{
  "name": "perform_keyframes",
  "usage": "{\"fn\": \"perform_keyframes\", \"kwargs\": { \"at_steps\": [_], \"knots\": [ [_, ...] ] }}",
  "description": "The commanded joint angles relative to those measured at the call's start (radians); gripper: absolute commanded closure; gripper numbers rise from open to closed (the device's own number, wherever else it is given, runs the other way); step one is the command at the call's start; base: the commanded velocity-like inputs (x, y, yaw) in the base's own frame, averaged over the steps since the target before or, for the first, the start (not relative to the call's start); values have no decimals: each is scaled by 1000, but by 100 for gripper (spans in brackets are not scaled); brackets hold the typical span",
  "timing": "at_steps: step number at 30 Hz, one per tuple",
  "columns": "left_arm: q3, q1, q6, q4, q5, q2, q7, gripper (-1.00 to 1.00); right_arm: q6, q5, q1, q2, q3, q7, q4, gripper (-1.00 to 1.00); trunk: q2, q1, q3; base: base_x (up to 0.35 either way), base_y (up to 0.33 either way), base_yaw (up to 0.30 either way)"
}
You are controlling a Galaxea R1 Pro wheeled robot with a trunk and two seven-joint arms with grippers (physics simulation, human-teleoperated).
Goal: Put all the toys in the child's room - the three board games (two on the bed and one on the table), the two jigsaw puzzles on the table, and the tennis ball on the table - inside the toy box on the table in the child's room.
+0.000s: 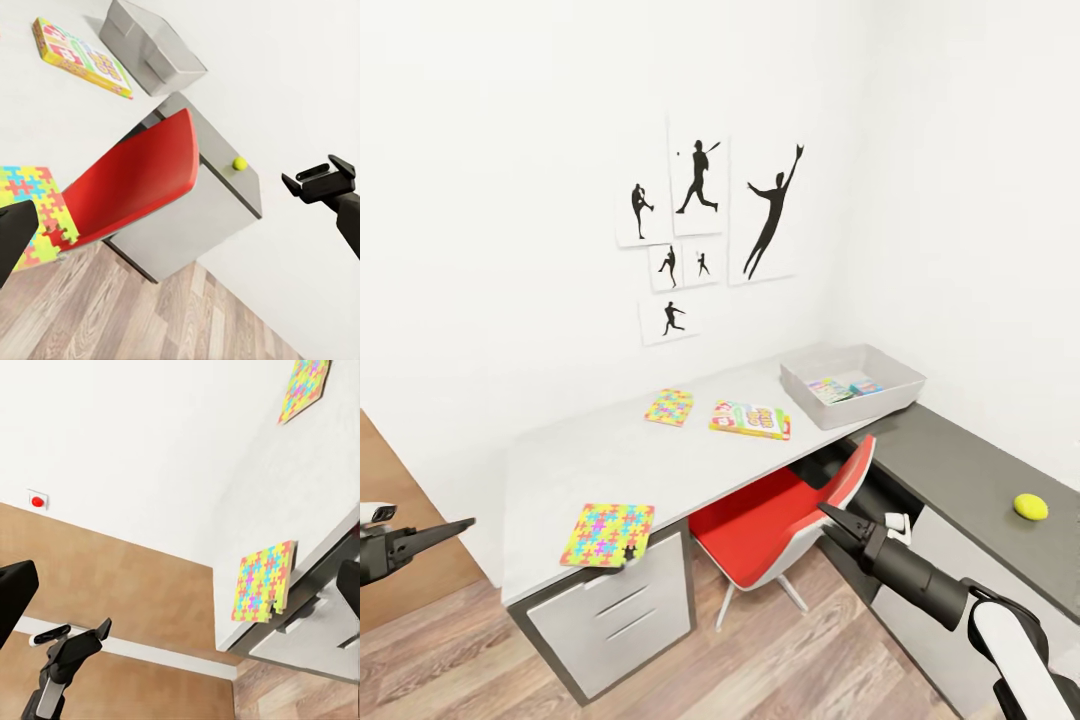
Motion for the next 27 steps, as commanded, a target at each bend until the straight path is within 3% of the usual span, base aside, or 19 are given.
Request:
{"fn": "perform_keyframes", "kwargs": {
  "at_steps": [1, 8, 14, 20, 27],
  "knots": [
    [0, -1, 11, 0, -1, 0, -4, -100, 5, 3, -1, 0, -1, 3, 0, -100, -2, 0, -2, 0, -145, 0],
    [-1, -1, 11, 0, -1, -4, -4, -100, 5, 44, -1, 1, 0, 3, 0, -100, -2, 0, -2, 0, -73, 0],
    [-1, -1, 12, 0, -6, -34, -4, -100, 5, 76, -1, 3, 13, 3, 0, -100, -2, 0, -2, 0, -17, 0],
    [-1, -1, 21, 2, -9, -65, -4, -100, -11, 86, -1, 7, 31, 2, 2, -100, -2, 0, -2, 0, -4, 0],
    [3, -2, 70, 69, -8, -76, -4, -100, -89, 84, -1, 22, 41, 3, 8, -100, -2, 0, -2, 0, -1, 0]
  ]
}}
